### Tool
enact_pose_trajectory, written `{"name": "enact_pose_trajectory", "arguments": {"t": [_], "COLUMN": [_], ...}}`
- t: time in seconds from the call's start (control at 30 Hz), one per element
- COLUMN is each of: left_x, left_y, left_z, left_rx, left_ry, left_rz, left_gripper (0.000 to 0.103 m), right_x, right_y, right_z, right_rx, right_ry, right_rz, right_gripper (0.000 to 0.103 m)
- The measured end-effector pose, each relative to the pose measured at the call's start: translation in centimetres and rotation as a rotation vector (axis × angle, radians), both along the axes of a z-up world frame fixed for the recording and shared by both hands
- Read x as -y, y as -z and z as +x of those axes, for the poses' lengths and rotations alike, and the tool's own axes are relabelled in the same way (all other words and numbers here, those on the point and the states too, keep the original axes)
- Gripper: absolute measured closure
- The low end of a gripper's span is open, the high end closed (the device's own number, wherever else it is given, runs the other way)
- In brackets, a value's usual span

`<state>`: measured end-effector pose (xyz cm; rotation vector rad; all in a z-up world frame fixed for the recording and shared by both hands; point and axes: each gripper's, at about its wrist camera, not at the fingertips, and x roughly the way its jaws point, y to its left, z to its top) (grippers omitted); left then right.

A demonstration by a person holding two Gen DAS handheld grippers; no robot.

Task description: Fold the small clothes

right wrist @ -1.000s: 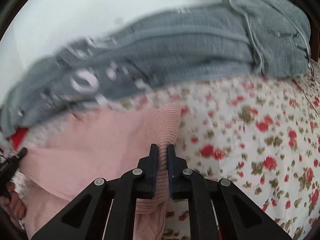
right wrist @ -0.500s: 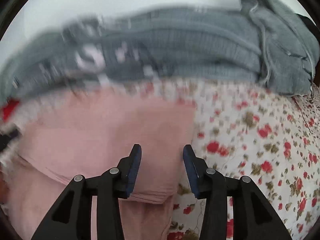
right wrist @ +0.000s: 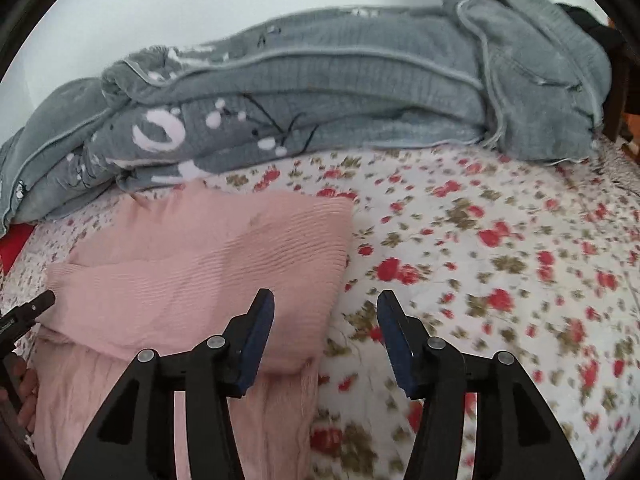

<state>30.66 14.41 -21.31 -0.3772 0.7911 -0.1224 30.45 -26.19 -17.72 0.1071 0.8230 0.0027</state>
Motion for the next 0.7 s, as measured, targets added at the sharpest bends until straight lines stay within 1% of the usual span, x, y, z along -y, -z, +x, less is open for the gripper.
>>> {"name": "enact_pose_trajectory", "arguments": {"t": [0.03, 0.07, 0.1, 0.13, 0.2, 0.27, 0.37, 0.43, 0.47, 0.5, 0.53, 0.57, 0.6, 0.63, 0.7], "left_x": [0.0, 0.1, 0.3, 0.5, 1.1, 1.6, 2.2, 2.6, 2.9, 3.1, 3.2, 3.1, 3.1, 3.1, 3.4], "left_y": [-0.1, -0.2, -0.4, -0.6, -1.0, -1.1, -0.4, -0.3, -0.4, -0.4, -0.3, -0.1, -0.1, 0.0, 0.4], "left_z": [-0.5, -1.1, -2.0, -2.5, -3.9, -5.2, -8.4, -11.2, -12.8, -14.3, -15.9, -17.4, -18.6, -20.0, -21.9], "left_rx": [0.006, 0.015, 0.022, 0.028, 0.049, 0.043, 0.007, 0.011, 0.016, 0.016, 0.006, -0.001, 0.001, -0.007, -0.037], "left_ry": [-0.001, -0.001, 0.004, 0.010, 0.031, 0.034, 0.045, 0.058, 0.063, 0.061, 0.059, 0.059, 0.057, 0.057, 0.075], "left_rz": [0.000, 0.002, 0.007, 0.010, 0.005, -0.002, -0.020, -0.028, -0.020, -0.008, -0.004, -0.017, -0.032, -0.052, -0.074], "left_gripper": [0.045, 0.045, 0.045, 0.046, 0.046, 0.046, 0.046, 0.044, 0.044, 0.041, 0.037, 0.036, 0.036, 0.036, 0.036], "right_x": [0.1, 0.1, 0.2, 0.2, 0.3, 0.2, -0.1, -0.2, -0.2, 0.0, 0.1, 0.2, 0.3, 0.2, -0.2], "right_y": [-0.2, -0.4, -0.7, -0.8, -1.2, -1.2, -0.9, -0.9, -0.9, -0.9, -0.9, -0.8, -0.7, -0.6, 0.0], "right_z": [-0.5, -1.2, -2.0, -2.6, -4.6, -6.7, -11.3, -14.6, -16.2, -18.1, -19.5, -21.0, -22.8, -23.7, -25.6], "right_rx": [0.006, 0.011, 0.018, 0.030, 0.036, 0.016, 0.001, -0.006, -0.009, -0.011, -0.010, -0.010, -0.007, -0.006, -0.022], "right_ry": [-0.006, -0.010, -0.004, 0.003, 0.005, 0.000, -0.023, -0.049, -0.055, -0.057, -0.061, -0.070, -0.078, -0.083, -0.101], "right_rz": [0.005, 0.005, 0.005, 0.007, 0.020, 0.026, 0.010, 0.008, 0.014, 0.031, 0.054, 0.077, 0.105, 0.116, 0.107], "right_gripper": [0.050, 0.052, 0.057, 0.059, 0.070, 0.071, 0.071, 0.067, 0.060, 0.049, 0.045, 0.042, 0.042, 0.041, 0.040]}}
